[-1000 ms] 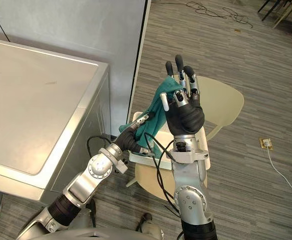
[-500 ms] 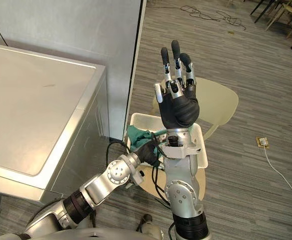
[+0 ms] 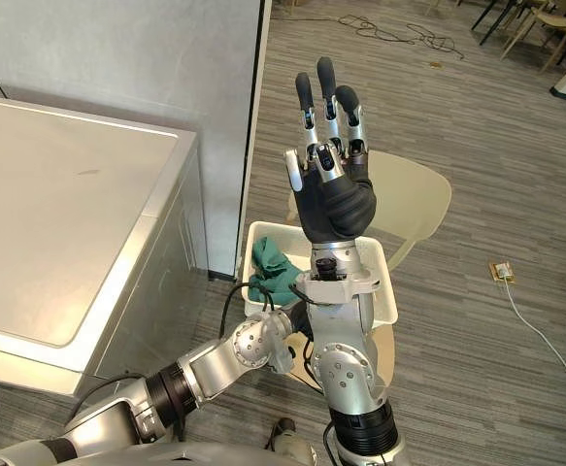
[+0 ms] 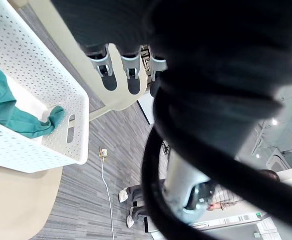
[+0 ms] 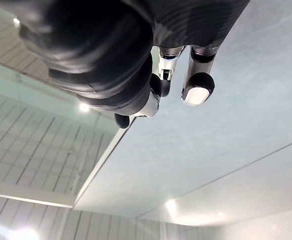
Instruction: Pick up the laundry basket with both hands and put the clothes into the washing machine.
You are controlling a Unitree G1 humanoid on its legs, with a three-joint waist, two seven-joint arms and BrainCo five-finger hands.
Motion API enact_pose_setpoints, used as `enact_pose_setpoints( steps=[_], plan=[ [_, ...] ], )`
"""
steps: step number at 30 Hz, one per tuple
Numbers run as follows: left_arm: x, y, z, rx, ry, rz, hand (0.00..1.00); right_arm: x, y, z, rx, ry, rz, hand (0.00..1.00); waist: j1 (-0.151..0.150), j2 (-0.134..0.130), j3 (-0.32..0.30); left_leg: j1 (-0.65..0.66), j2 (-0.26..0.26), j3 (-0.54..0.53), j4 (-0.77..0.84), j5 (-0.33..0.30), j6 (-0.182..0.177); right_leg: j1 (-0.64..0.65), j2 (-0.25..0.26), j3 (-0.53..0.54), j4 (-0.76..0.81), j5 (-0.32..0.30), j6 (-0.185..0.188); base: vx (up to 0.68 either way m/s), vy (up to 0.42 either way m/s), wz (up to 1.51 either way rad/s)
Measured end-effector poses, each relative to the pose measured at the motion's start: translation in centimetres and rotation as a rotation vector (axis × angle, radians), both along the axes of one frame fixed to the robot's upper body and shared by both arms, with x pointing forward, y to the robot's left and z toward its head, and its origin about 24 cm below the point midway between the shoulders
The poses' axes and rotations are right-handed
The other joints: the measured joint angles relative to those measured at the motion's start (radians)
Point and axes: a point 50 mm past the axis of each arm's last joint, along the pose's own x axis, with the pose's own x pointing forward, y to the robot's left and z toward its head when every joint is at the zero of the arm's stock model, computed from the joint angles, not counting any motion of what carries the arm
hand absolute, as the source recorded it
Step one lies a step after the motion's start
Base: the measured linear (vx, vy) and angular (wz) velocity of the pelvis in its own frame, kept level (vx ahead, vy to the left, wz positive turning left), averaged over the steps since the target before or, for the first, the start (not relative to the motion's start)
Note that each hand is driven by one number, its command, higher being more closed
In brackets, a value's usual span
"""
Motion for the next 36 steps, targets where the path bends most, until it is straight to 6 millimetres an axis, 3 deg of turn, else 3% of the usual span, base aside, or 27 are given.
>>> enact_pose_setpoints(
  steps=[1,2,6,11,15,16,18,20,29,36],
  plan=[
    [0.0,0.0,0.0,0.0,0.0,0.0,0.0,0.0,0.0,-0.1,-0.001,0.005,-0.003,1.0,-0.001,0.0,0.0,0.0,-0.001,0.0,-0.002,0.0,0.0,0.0,0.0,0.0,-0.001,0.0,0.0,0.0,0.0,0.0],
    [0.0,0.0,0.0,0.001,0.001,0.001,0.0,0.0,-0.1,-0.3,-0.007,0.014,-0.012,0.0,-0.001,-0.001,0.0,0.0,-0.001,-0.001,-0.004,0.001,0.0,0.0,-0.001,-0.001,-0.001,0.0,0.0,0.0,0.0,0.0],
    [0.2,0.3,-0.5,0.012,0.015,0.015,0.0,0.4,-1.4,-2.1,-0.036,0.114,-0.09,0.0,-0.004,-0.005,-0.001,0.0,-0.009,-0.009,-0.022,0.01,0.0,0.0,-0.002,-0.005,-0.001,0.001,0.001,0.02,-0.01,0.08],
    [0.3,1.5,-0.7,-0.014,0.039,0.028,0.0,0.9,-5.9,-3.1,-0.252,0.19,-0.402,0.0,-0.015,-0.01,0.001,-0.003,-0.023,-0.014,-0.037,0.016,0.002,-0.003,-0.011,-0.01,-0.004,-0.001,0.004,0.02,0.007,0.05],
    [0.5,3.6,-2.1,-0.002,0.113,0.085,0.0,1.5,-6.7,-7.0,-0.593,0.385,-0.599,0.0,-0.021,-0.015,0.002,-0.019,-0.026,-0.031,-0.036,0.019,0.003,-0.008,-0.012,-0.029,-0.002,-0.002,0.002,0.02,-0.01,0.13],
    [0.4,4.7,-2.7,0.003,0.142,0.113,0.0,1.9,-7.6,-9.2,-0.716,0.497,-0.656,0.0,-0.019,-0.016,0.003,-0.039,-0.03,-0.048,-0.035,0.025,0.004,-0.014,-0.013,-0.046,-0.002,-0.003,0.001,0.0,-0.01,0.32],
    [0.2,5.7,-2.8,-0.011,0.154,0.135,0.0,2.2,-8.8,-11.1,-0.811,0.605,-0.711,0.0,-0.011,-0.017,0.007,-0.058,-0.033,-0.066,-0.034,0.031,0.004,-0.021,-0.015,-0.062,0.0,-0.004,0.0,-0.01,-0.003,0.3],
    [-0.3,7.1,-2.2,-0.055,0.156,0.15,0.0,2.3,-10.3,-12.7,-0.888,0.714,-0.807,0.0,0.016,-0.017,0.04,-0.072,-0.036,-0.082,-0.027,0.036,0.006,-0.023,-0.02,-0.083,0.014,-0.01,-0.002,-0.03,-0.003,0.24],
    [-0.9,9.8,-0.5,-0.181,0.146,0.263,0.0,3.9,-13.0,-12.5,-1.003,0.791,-1.031,0.0,0.069,0.011,0.171,-0.19,-0.038,-0.127,0.032,0.044,0.009,-0.121,-0.052,-0.118,0.111,-0.053,-0.016,-0.06,-0.004,0.14],
    [-0.7,12.0,-0.8,-0.213,0.162,0.38,0.0,6.0,-15.4,-8.9,-0.981,0.723,-1.176,0.0,0.089,0.023,0.25,-0.249,-0.017,-0.109,0.061,0.04,0.009,-0.185,-0.049,-0.108,0.124,-0.049,-0.021,0.01,0.0,-0.08]
  ],
)
